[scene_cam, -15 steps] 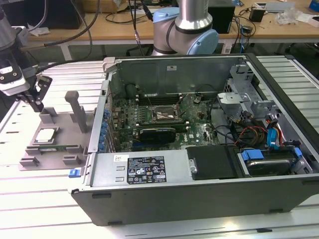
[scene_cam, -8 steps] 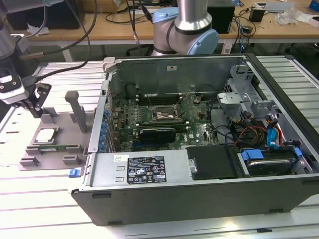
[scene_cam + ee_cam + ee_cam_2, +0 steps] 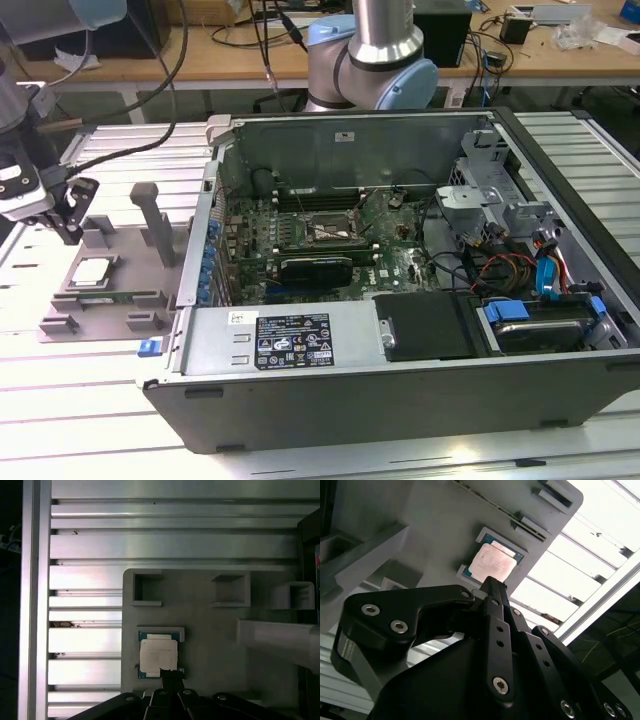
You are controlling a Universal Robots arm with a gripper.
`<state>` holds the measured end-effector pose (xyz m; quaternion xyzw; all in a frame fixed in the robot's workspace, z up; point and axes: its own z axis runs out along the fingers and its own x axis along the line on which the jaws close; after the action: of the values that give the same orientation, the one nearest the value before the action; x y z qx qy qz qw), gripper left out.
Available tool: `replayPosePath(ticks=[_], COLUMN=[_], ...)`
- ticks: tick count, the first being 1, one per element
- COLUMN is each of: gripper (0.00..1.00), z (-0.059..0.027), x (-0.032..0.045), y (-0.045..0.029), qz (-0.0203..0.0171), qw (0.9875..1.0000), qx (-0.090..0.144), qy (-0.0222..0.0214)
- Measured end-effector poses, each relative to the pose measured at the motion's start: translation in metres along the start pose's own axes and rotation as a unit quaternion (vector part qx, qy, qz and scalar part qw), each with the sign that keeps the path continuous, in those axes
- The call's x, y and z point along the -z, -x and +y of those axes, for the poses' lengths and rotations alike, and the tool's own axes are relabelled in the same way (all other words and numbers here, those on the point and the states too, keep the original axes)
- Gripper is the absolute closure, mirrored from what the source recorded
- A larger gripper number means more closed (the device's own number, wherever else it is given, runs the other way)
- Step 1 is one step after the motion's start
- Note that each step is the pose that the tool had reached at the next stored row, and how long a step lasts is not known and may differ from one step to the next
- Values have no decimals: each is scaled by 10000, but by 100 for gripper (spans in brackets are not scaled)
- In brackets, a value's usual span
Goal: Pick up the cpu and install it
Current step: 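Pick up the cpu and move it towards the insertion slot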
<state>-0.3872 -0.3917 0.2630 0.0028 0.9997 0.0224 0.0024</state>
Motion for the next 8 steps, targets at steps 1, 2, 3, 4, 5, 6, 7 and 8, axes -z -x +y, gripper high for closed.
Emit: replayPosePath(ticks=[1, 2, 3, 4, 5, 6, 7, 8], gripper=[89, 89, 89, 89, 89, 89, 89, 89], z=[-2, -3, -4, -6, -7, -8, -10, -11], x=[-20, -56, -87, -106, -123, -150, -167, -200], y=[-4, -8, -10, -10, -11, -13, -14, -17], qz=[0, 1, 3, 4, 5, 7, 7, 10], qw=[10000, 10000, 10000, 10000, 10000, 10000, 10000, 10000], qx=[1, 0, 0, 0, 0, -1, -1, -1], qy=[0, 0, 0, 0, 0, 0, 1, 0])
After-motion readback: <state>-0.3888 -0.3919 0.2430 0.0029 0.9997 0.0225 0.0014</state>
